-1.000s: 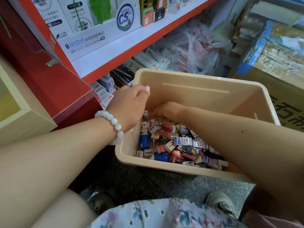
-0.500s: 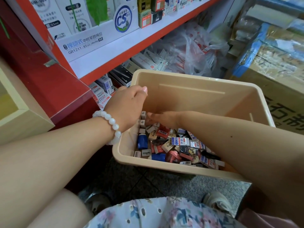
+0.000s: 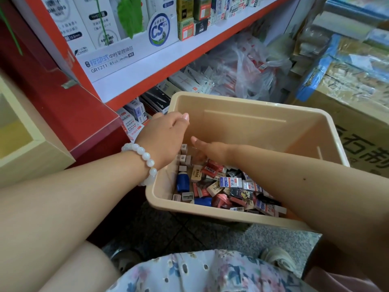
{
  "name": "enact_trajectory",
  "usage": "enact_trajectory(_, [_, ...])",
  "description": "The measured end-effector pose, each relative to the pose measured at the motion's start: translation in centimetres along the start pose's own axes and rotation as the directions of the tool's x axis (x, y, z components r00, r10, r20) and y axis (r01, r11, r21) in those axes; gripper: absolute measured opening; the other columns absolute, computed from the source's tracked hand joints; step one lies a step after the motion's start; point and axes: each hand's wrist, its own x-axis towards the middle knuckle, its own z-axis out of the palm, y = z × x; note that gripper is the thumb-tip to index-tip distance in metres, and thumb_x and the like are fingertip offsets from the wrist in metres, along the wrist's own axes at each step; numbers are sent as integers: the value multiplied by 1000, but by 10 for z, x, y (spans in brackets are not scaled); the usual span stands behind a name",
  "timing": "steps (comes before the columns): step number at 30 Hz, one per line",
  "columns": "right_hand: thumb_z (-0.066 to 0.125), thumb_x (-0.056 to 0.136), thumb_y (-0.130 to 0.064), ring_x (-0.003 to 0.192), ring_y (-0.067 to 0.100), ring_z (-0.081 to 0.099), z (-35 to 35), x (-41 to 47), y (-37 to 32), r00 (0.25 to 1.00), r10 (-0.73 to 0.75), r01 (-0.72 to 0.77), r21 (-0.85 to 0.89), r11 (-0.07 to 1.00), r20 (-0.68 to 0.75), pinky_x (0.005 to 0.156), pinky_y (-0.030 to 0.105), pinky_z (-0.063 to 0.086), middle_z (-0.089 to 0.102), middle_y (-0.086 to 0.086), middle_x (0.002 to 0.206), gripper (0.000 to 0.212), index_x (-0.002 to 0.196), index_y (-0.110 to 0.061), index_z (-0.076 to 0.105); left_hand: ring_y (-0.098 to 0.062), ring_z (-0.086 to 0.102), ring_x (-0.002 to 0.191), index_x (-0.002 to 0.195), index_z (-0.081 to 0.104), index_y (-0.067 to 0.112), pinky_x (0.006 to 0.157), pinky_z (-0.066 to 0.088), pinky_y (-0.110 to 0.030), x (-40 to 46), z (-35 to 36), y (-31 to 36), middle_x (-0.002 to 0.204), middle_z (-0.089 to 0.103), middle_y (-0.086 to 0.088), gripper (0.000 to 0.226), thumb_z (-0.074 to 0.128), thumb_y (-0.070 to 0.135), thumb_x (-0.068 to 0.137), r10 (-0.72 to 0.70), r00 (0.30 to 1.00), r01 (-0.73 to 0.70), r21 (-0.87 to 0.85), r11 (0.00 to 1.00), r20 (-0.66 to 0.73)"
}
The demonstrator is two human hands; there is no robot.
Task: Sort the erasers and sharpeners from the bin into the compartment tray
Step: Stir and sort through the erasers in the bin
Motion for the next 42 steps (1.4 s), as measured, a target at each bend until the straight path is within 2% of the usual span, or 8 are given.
enact_trajectory(7, [0, 92, -63, 132, 25, 38, 1, -8, -2, 997, -33, 42, -133, 990, 69, 113, 44, 18, 45, 4, 143, 83, 116, -22, 68, -17, 47, 98, 115, 61, 25, 81, 30, -28, 0, 0, 0, 119, 49, -6, 41, 26, 41, 100, 3, 1000, -3, 8, 1000, 6])
enact_trajectory(13, [1, 86, -70, 92, 21, 62, -3, -4, 11, 992, -107, 120, -247, 962, 64, 103, 43, 37, 67, 5, 90, 90, 92, -20, 75, -18, 48, 104, 118, 60, 25, 86, 33, -29, 0, 1, -1, 123, 48, -5, 40, 27, 41, 101, 11, 1000, -10, -12, 1000, 7])
enact_trajectory(15, [2, 88, -68, 89, 15, 59, 1, -7, 13, 985, -140, 157, -195, 968, 98, 102, 37, 35, 67, 3, 98, 85, 109, -22, 71, -18, 48, 106, 117, 60, 25, 87, 32, -29, 0, 1, -2, 123, 48, -5, 40, 27, 41, 101, 15, 1000, -15, -13, 1000, 3])
enact_trajectory(18, [3, 93, -61, 117, 17, 49, 12, -12, 14, 970, -179, 214, -231, 949, 165, 107, 35, 26, 51, 1, 137, 79, 110, -25, 71, -18, 48, 106, 114, 62, 25, 87, 32, -29, 1, 2, -3, 121, 50, -5, 40, 27, 40, 100, 24, 1000, -24, -27, 999, -6])
enact_trajectory(25, [-2, 88, -66, 110, 15, 49, 5, -7, 23, 965, -176, 239, -382, 892, 193, 112, 41, 26, 60, -3, 117, 91, 73, -23, 77, -17, 47, 104, 108, 63, 26, 87, 30, -27, 0, 3, -2, 118, 50, -4, 36, 30, 39, 100, 16, 1000, -17, -46, 999, -24])
enact_trajectory(32, [0, 93, -59, 104, 12, 49, -21, -29, 24, 976, -154, 188, -243, 952, 152, 108, 38, 28, 59, -2, 122, 88, 90, -18, 77, -15, 46, 105, 110, 62, 29, 87, 29, -27, 1, 3, -3, 123, 50, -4, 36, 28, 39, 101, 31, 999, -31, -27, 999, -14])
enact_trajectory(36, [8, 90, -65, 87, 12, 55, -43, -43, 36, 980, -198, 195, -207, 959, 7, 93, 33, 41, 66, 2, 98, 80, 86, -24, 76, -14, 43, 105, 113, 61, 29, 87, 27, -27, 1, 3, -3, 124, 48, -4, 38, 27, 40, 101, 27, 1000, -28, -19, 999, -14])
enact_trajectory(42, [5, 95, -55, 86, 13, 51, -21, -53, 56, 972, -78, 137, -266, 954, 222, 93, 27, 35, 57, 1, 94, 72, 112, -27, 69, -14, 43, 103, 111, 62, 29, 86, 27, -26, 1, 3, -3, 124, 49, -5, 37, 28, 39, 101, 18, 1000, -18, -19, 1000, -24])
